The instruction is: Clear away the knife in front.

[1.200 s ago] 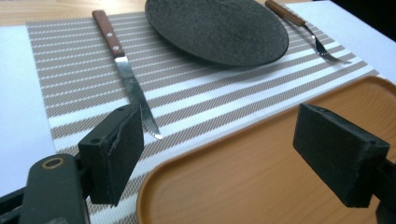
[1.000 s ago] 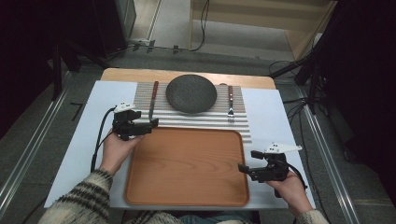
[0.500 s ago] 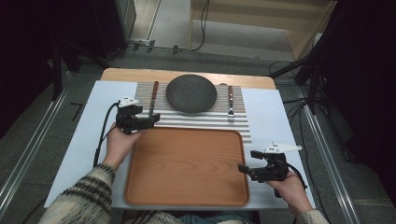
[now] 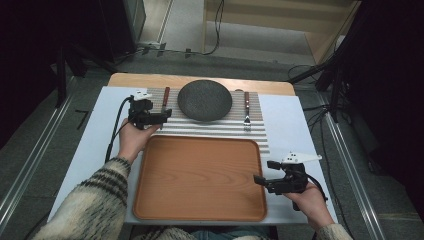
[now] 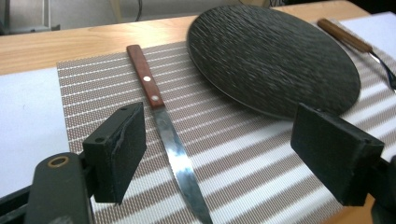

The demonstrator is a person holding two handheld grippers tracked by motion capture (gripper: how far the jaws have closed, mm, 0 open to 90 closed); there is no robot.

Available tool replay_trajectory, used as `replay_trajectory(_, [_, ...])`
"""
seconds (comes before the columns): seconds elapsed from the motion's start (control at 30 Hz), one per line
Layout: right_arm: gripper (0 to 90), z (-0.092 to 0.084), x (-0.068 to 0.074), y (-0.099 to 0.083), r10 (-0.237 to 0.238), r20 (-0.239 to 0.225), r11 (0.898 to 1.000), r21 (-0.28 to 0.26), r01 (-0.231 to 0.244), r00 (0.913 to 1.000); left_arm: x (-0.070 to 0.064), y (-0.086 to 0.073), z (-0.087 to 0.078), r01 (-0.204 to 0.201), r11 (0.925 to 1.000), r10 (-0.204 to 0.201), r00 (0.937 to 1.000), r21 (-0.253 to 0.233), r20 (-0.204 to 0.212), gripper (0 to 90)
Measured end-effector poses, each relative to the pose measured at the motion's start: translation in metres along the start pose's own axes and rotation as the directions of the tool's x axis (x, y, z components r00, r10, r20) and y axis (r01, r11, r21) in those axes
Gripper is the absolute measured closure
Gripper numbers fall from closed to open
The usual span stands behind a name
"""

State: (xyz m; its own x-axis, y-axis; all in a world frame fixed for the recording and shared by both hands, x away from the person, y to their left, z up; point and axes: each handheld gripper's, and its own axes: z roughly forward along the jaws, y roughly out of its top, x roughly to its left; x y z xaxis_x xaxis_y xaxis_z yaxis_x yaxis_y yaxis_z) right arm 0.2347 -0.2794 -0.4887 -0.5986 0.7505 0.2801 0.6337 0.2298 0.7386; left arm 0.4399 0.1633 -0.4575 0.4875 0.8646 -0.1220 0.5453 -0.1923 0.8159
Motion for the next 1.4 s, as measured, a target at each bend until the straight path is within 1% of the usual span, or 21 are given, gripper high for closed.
replay_trajectory(0.13, [13.2,0.001,0.0,0.001,0.001,-0.001,1.0,0.002,-0.001,1.0,0.005,0.007,0.007,0.01,0.9999,-0.01,0.9998,-0.007,-0.014,18.3])
replay_trajectory(0.27, [13.1,0.002,0.0,0.001,-0.002,-0.004,1.0,0.002,0.002,1.0,0.007,0.014,0.016,-0.007,0.9999,0.007,0.9994,-0.007,-0.032,18.3])
replay_trajectory(0.3, [13.1,0.002,0.0,0.001,-0.001,-0.003,1.0,0.002,0.001,1.0,0.007,0.014,0.016,-0.007,0.9999,0.007,0.9994,-0.007,-0.032,18.3])
replay_trajectory(0.4, [13.2,0.002,0.0,0.002,-0.003,-0.003,1.0,0.0,0.003,1.0,0.012,0.021,0.024,-0.007,0.9998,0.007,0.9997,-0.018,-0.022,18.3])
replay_trajectory(0.43, [13.2,0.002,0.0,0.002,-0.003,-0.003,1.0,0.0,0.003,1.0,0.014,0.022,0.026,-0.012,0.9997,0.012,0.9996,-0.021,-0.026,18.3])
replay_trajectory(0.53, [13.2,0.002,-0.001,0.002,-0.003,-0.003,1.0,0.0,0.003,1.0,0.017,0.026,0.029,-0.012,0.9997,0.012,0.9998,-0.021,-0.017,18.7])
replay_trajectory(0.57, [13.2,0.002,-0.001,0.001,-0.003,-0.001,1.0,0.002,0.003,1.0,0.021,0.029,0.032,-0.015,0.9998,0.015,0.9999,-0.016,-0.007,18.7])
replay_trajectory(0.63, [13.1,0.002,-0.001,0.001,-0.003,-0.001,1.0,0.003,0.003,1.0,0.023,0.033,0.035,-0.007,0.9998,0.008,0.9999,-0.021,0.009,18.7])
replay_trajectory(0.7, [13.2,0.002,-0.001,0.001,-0.002,-0.001,1.0,0.003,0.002,1.0,0.025,0.036,0.038,-0.021,0.9995,0.021,0.9997,-0.024,0.011,18.7])
replay_trajectory(0.77, [13.2,0.002,-0.001,0.001,-0.001,-0.001,1.0,0.003,0.001,1.0,0.026,0.037,0.04,-0.025,0.9994,0.025,0.9996,-0.025,0.011,18.7])
replay_trajectory(0.8, [13.1,0.002,-0.001,0.001,0.001,-0.002,1.0,0.002,-0.001,1.0,0.029,0.04,0.044,-0.03,0.9991,0.031,0.9995,-0.028,0.009,19.1])
replay_trajectory(0.87, [13.2,0.002,-0.002,0.001,0.003,-0.001,1.0,0.001,-0.003,1.0,0.032,0.042,0.048,-0.041,0.9989,0.041,0.9991,-0.02,-0.006,19.5])
replay_trajectory(0.97, [13.2,0.002,-0.003,0.001,0.007,-0.001,1.0,0.0,-0.007,1.0,0.038,0.044,0.054,-0.051,0.9986,0.051,0.9987,-0.017,-0.003,20.9])
replay_trajectory(1.0, [13.2,0.002,-0.003,0.001,0.006,-0.002,1.0,0.0,-0.006,1.0,0.039,0.045,0.056,-0.063,0.9979,0.063,0.998,-0.012,-0.006,21.5])
replay_trajectory(1.03, [13.2,0.002,-0.003,0.001,0.006,-0.002,1.0,0.0,-0.006,1.0,0.039,0.045,0.056,-0.063,0.9979,0.063,0.998,-0.012,-0.006,21.5])
replay_trajectory(1.07, [13.2,0.002,-0.003,0.0,0.006,-0.002,1.0,0.0,-0.006,1.0,0.04,0.047,0.058,-0.079,0.9969,0.079,0.9969,-0.005,-0.004,21.5])
replay_trajectory(1.1, [13.1,0.002,-0.003,0.0,0.007,-0.001,1.0,0.0,-0.007,1.0,0.041,0.049,0.061,-0.086,0.9963,0.086,0.9963,0.001,-0.004,21.5])
replay_trajectory(1.17, [13.2,0.002,-0.003,0.0,0.01,0.0,1.0,0.002,-0.01,0.9999,0.042,0.051,0.064,-0.085,0.9964,0.085,0.9963,0.001,0.014,21.6])
replay_trajectory(1.23, [13.2,0.002,-0.004,0.0,0.015,0.0,1.0,0.001,-0.015,0.9999,0.044,0.053,0.067,-0.075,0.9972,0.074,0.9962,0.008,0.045,21.9])
replay_trajectory(1.3, [13.2,0.001,-0.004,0.0,0.014,0.001,1.0,-0.001,-0.014,0.9999,0.043,0.053,0.069,-0.073,0.9971,0.072,0.9966,0.02,0.039,23.0])
replay_trajectory(1.4, [13.2,0.001,-0.003,-0.001,0.01,0.002,1.0,0.001,-0.01,0.9999,0.044,0.052,0.072,-0.088,0.9945,0.086,0.9957,0.056,0.034,23.7])
